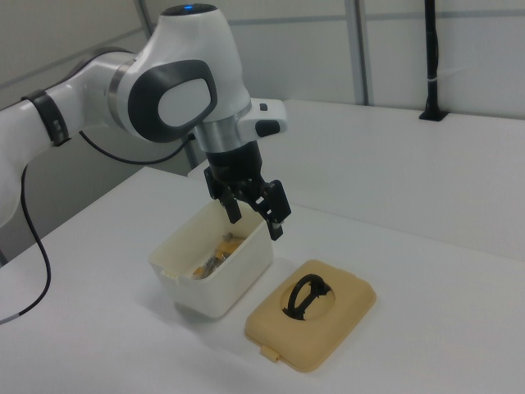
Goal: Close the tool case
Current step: 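Move the gripper down over the tan lid's black handle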
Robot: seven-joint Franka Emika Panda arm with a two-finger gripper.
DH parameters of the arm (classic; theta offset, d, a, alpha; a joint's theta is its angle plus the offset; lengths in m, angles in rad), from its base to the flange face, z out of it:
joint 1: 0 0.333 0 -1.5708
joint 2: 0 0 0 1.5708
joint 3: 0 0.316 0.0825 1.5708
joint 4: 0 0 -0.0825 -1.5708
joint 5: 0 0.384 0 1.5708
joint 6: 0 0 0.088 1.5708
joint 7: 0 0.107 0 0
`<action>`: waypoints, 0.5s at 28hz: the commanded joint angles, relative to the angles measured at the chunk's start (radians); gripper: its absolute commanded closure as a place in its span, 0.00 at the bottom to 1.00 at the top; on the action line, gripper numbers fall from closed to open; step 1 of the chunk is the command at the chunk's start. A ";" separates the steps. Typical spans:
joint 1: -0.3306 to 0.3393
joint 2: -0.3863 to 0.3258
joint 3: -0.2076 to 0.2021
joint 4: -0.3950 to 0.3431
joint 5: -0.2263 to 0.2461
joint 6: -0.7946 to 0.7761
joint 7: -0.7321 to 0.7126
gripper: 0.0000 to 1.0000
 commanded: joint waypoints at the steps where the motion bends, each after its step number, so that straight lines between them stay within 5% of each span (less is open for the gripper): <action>1: -0.017 0.001 0.007 0.000 -0.012 0.026 -0.040 0.00; 14: -0.014 0.035 0.012 -0.003 -0.006 0.077 -0.035 0.00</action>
